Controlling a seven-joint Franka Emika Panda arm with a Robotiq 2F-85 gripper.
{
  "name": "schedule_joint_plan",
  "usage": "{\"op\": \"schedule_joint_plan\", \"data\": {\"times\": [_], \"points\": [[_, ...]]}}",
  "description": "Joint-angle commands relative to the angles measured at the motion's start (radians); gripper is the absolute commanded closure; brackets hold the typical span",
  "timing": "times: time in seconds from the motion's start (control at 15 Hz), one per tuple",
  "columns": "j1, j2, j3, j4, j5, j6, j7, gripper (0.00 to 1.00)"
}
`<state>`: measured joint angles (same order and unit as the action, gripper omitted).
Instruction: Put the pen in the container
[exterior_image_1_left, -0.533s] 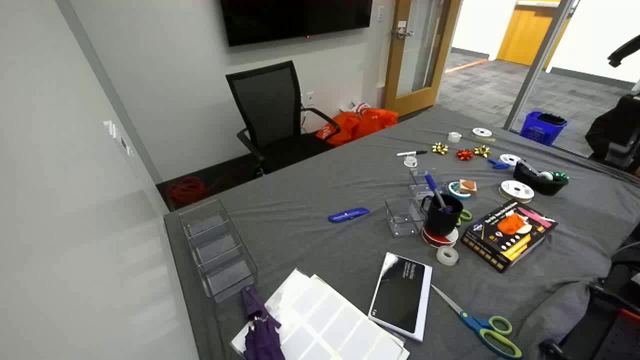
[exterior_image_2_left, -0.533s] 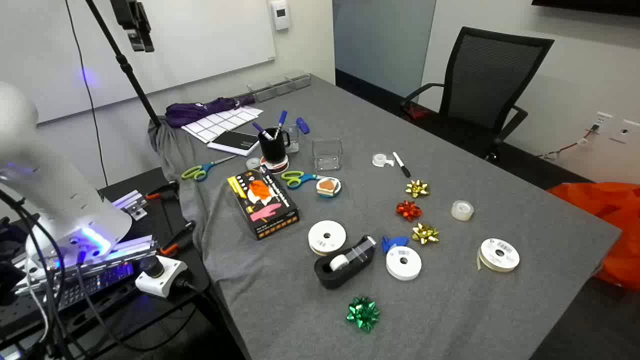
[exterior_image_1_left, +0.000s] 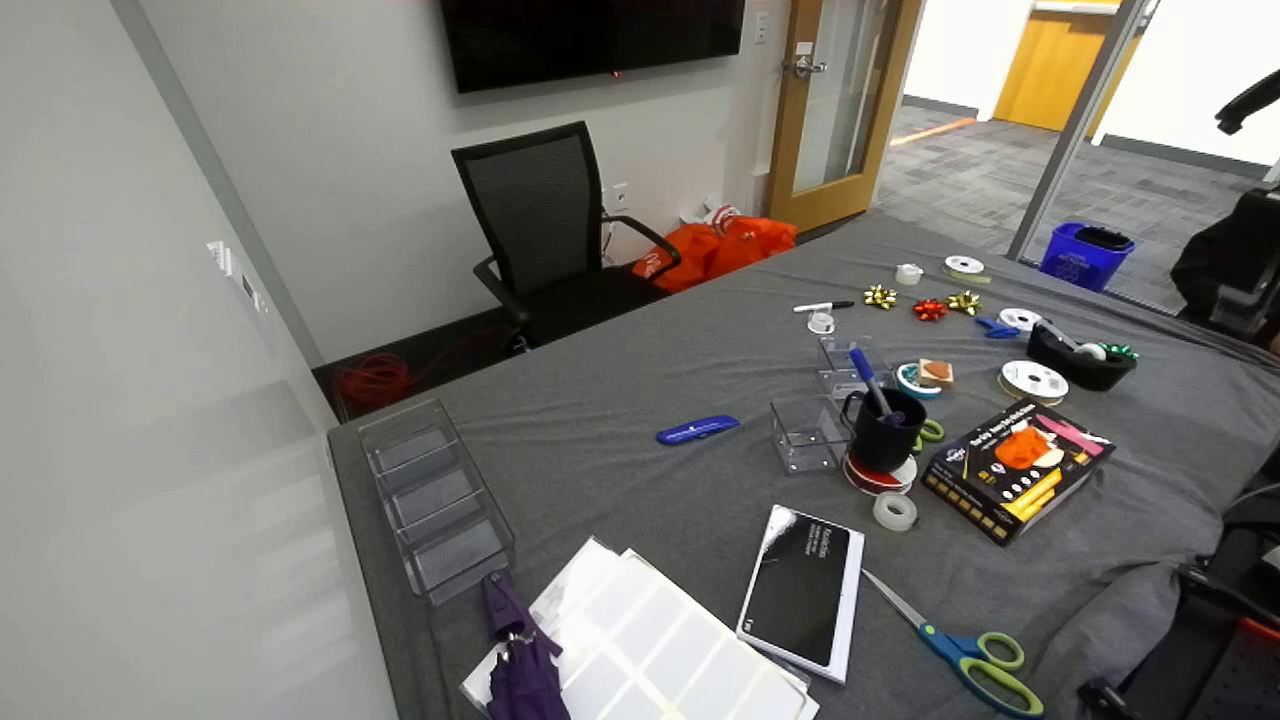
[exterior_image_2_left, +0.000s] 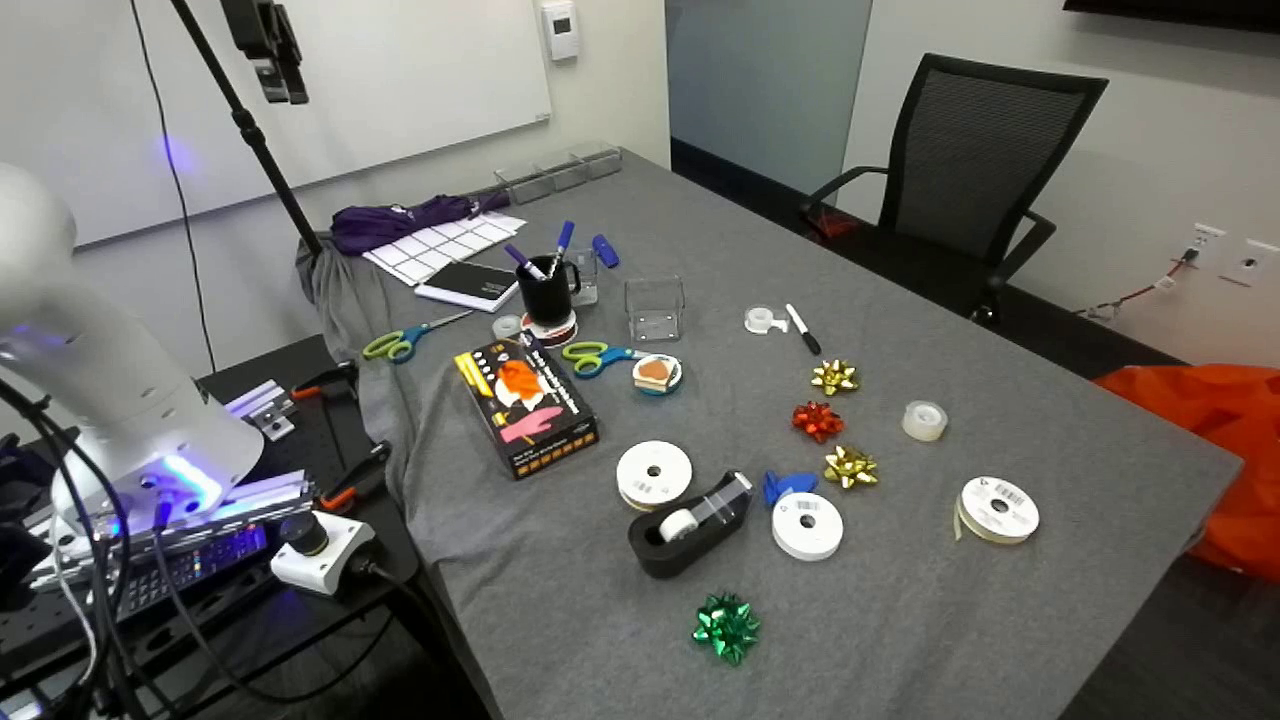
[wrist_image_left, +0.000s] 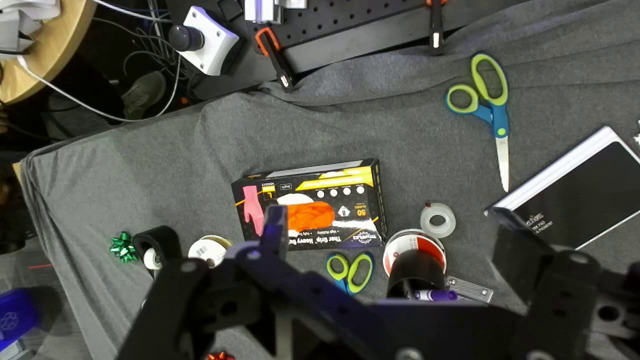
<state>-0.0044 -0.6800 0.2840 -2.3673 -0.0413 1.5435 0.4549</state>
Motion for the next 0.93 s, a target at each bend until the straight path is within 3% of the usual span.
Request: {"op": "schedule_joint_plan", "data": {"times": [0.0,0.47,0.87], "points": [[0.015,0.004,-0.011,0.002,-0.006,-0.002,0.007,0.00],[0.015,0.004,-0.011,0.002,-0.006,-0.002,0.007,0.00],[-0.007,0.076,-0.001,0.018,-0.026,0.084,0.056,0.00]]}}
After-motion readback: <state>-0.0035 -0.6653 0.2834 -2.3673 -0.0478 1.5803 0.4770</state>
